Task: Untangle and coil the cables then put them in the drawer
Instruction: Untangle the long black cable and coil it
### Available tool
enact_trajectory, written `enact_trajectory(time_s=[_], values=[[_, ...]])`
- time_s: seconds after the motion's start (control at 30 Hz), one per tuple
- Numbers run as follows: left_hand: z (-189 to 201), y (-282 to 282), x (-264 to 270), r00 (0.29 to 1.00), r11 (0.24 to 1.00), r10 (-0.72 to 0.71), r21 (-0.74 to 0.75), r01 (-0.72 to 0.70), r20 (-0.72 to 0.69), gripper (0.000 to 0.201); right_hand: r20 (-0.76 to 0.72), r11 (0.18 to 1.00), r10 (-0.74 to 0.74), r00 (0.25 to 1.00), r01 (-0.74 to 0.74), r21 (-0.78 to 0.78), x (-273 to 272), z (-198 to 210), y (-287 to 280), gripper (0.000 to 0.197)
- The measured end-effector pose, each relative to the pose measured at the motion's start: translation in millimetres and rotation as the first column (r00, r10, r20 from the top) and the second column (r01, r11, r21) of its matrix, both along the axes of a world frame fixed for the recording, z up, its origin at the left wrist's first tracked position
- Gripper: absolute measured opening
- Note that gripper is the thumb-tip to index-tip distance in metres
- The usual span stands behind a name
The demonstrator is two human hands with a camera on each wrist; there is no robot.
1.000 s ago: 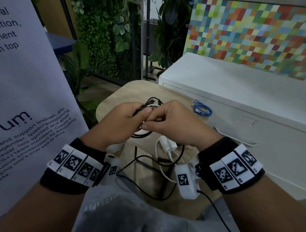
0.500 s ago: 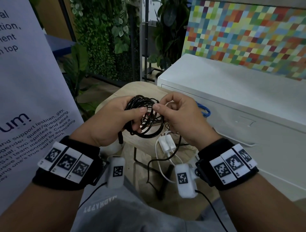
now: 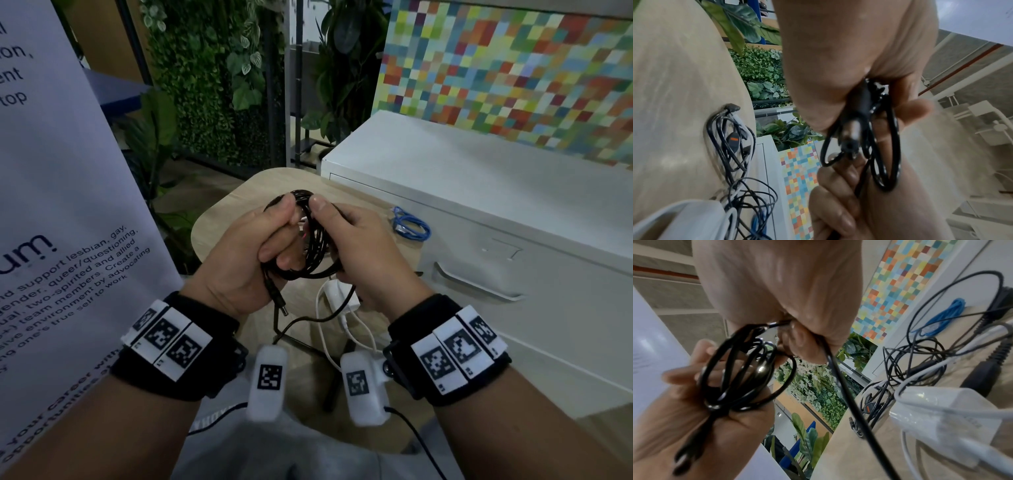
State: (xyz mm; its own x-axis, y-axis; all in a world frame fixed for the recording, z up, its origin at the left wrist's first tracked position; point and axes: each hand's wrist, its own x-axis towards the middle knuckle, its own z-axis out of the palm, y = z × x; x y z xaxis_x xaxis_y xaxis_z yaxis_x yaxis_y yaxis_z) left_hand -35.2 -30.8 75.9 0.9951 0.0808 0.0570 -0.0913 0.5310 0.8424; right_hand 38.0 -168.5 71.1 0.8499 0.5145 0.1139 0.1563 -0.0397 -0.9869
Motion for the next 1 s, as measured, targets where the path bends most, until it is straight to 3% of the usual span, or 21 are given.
enact_trajectory(time_s=[0.1,0.2,0.27,0.43,0.57,0.67,0.8,0.9,0.97,1.0], values=[[-3.0,-6.4,6.3,0.997,0.998,0.063,-0.009,-0.064,-0.040,0.031,0.116,0.998,-0.060,0.991,0.060,0.011,-1.6,0.4,2.8,0.060],[-4.6,-14.1,10.2,0.991,0.990,0.115,-0.071,-0.121,-0.075,0.031,0.094,0.996,-0.088,0.992,0.088,0.013,-1.6,-2.4,4.3,0.045],[-3.9,-17.9,8.7,0.989,0.979,0.128,-0.151,-0.137,-0.068,0.024,0.082,0.998,-0.069,0.994,0.068,0.016,-0.4,-3.8,5.5,0.046],[-4.8,-19.2,5.9,0.998,0.942,0.055,-0.331,-0.050,0.005,0.026,0.032,1.000,-0.014,0.999,0.015,-0.006,5.1,-1.3,1.5,0.054],[-1.7,-7.6,8.5,0.999,0.954,0.043,-0.299,-0.038,0.007,0.035,-0.107,0.993,0.044,0.993,-0.032,0.111,0.6,-2.4,-2.9,0.028],[8.6,9.8,7.8,0.990,0.930,0.140,-0.344,-0.132,-0.002,0.035,-0.087,0.985,0.015,0.996,0.000,0.170,-0.9,-6.5,-10.3,0.010],[24.3,23.9,2.4,0.946,0.890,0.322,-0.347,-0.296,0.020,0.032,-0.045,0.996,-0.050,0.998,0.053,0.071,-5.5,-19.6,-14.0,0.016],[28.5,20.5,2.0,0.929,0.911,0.368,-0.221,-0.349,0.050,0.023,0.053,0.989,-0.033,0.998,0.040,-0.144,-14.4,-27.0,-7.0,0.023],[25.4,13.6,3.4,0.892,0.890,0.440,0.088,-0.448,0.102,0.015,0.203,0.951,0.060,0.977,0.006,-0.309,-19.0,-28.5,0.2,0.025],[22.6,8.3,3.3,0.881,0.834,0.449,0.284,-0.473,0.148,0.012,0.266,0.919,0.124,0.956,-0.010,-0.394,-22.3,-26.1,3.9,0.025]])
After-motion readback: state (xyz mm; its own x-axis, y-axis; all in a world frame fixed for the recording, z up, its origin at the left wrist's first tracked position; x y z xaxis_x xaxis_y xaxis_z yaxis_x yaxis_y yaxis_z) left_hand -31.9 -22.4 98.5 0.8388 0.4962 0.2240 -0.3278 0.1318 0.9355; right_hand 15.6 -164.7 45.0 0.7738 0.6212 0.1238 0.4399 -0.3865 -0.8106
